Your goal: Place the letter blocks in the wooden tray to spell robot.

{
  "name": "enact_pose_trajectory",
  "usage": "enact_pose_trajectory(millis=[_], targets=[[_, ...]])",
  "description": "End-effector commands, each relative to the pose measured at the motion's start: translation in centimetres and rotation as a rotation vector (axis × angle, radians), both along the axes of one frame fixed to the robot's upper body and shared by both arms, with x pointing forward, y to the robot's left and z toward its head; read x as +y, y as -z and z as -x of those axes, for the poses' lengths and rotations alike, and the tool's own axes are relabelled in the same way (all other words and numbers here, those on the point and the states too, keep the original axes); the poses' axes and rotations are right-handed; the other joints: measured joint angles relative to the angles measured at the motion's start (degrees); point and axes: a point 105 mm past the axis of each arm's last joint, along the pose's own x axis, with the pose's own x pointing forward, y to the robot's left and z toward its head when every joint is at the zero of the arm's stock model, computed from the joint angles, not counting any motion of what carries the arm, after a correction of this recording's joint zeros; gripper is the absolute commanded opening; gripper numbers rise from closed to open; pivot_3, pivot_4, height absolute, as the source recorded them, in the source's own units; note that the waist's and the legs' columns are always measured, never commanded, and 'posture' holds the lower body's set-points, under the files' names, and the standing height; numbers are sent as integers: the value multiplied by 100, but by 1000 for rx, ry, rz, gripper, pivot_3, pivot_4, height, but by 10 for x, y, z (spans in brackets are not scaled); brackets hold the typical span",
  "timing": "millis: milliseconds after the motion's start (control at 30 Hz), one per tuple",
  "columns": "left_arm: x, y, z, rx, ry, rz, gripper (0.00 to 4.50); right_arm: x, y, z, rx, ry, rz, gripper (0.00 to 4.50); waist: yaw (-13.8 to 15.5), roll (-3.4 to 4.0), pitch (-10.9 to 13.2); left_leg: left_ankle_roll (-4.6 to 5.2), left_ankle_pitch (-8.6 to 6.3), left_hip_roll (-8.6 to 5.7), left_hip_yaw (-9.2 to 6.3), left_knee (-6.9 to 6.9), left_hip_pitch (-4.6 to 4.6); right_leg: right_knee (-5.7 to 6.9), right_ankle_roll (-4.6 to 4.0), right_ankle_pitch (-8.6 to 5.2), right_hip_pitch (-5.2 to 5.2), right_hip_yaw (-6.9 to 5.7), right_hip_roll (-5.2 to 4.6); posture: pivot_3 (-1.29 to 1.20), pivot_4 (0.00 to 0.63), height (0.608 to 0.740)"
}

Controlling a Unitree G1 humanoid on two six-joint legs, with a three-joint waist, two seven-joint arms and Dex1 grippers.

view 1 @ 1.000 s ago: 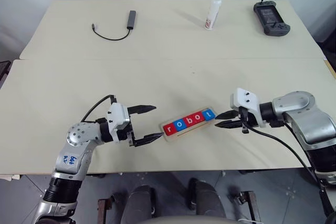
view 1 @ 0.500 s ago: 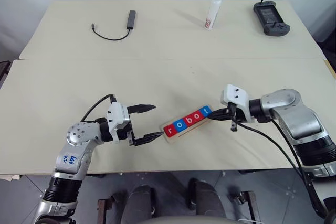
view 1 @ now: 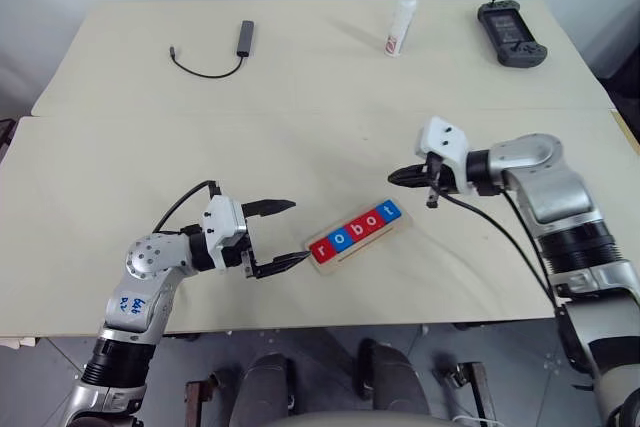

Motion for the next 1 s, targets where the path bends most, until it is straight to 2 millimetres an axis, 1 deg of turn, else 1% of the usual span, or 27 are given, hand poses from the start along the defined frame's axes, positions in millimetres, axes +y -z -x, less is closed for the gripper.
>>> enact_pose_trajectory(millis=[33,133,333,467,733,1000], targets=[[3,-7,3,-40,-13,-1,4500,6,1,-6,-24,-46,22,31,2,0,0,0,0,-1,0,0,-2,-1,0,0,0,-1,0,0,150,740],[6,-8,4,-43,-30,-5,4500,8,11,-7,26,-85,62,31,-26,1,1,0,0,-1,0,-1,-3,-4,0,0,0,-1,0,0,150,740],[9,-8,6,-44,-48,-8,4500,1,11,-1,67,-120,85,31,-38,1,1,0,0,0,-4,-2,-1,-2,0,0,0,-2,0,0,150,740],[11,-8,5,-44,-60,-8,4500,-3,15,8,78,-123,84,31,-40,1,0,0,0,0,-5,-2,-1,-2,0,0,1,-2,0,0,150,740],[12,-8,3,-46,-64,-8,4500,-3,18,18,90,-111,58,31,-67,1,0,0,0,0,-4,-1,1,0,0,0,1,-1,0,0,150,740],[11,-9,0,-47,-52,-11,4500,-7,19,25,95,-85,39,31,-77,1,0,0,0,0,-4,-1,2,0,0,0,2,0,-1,0,150,740]])
